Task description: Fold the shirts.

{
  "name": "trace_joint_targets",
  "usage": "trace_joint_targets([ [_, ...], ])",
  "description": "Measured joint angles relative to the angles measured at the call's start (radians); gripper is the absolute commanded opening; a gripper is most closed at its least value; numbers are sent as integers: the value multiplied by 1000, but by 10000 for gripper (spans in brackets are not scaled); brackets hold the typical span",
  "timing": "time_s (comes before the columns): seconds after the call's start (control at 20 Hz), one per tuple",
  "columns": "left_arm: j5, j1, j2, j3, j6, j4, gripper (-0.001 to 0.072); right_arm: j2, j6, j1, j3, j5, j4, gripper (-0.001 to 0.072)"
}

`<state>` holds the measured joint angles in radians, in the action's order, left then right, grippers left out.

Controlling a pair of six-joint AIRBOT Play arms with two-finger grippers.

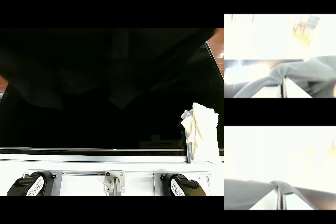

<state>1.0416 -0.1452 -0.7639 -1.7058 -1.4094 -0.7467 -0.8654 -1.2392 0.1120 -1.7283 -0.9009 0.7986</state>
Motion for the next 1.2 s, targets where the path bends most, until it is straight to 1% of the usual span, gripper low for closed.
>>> trace_joint_targets([
  [0.1,6,0,19,-93,-27,-3,46,40,-61,5,-99,0,78,60],
  [0.2,35,0,37,-140,-50,-11,46,79,-141,7,-157,-30,179,60],
  [0.3,101,0,42,-163,-71,-48,46,102,-209,9,-187,-96,266,60],
  [0.4,177,0,44,-162,-84,-95,46,107,-263,9,-202,-200,342,60],
  [0.55,288,1,48,-97,-98,-158,46,67,-323,9,-212,-404,403,60],
  [0.7,354,1,43,45,-103,-228,46,-20,-349,9,-186,-593,426,60],
  [0.8,361,1,28,165,-103,-280,46,-81,-358,9,-120,-645,431,60],
  [0.85,355,1,11,224,-103,-302,47,-111,-362,8,-76,-644,431,60],
  [0.95,317,1,-35,340,-89,-334,47,-181,-366,0,27,-580,435,60],
  [1.1,226,3,-159,443,-67,-361,46,-323,-375,-34,140,-420,445,61],
  [1.2,150,5,-262,474,-33,-357,48,-423,-381,-61,172,-295,444,62],
])
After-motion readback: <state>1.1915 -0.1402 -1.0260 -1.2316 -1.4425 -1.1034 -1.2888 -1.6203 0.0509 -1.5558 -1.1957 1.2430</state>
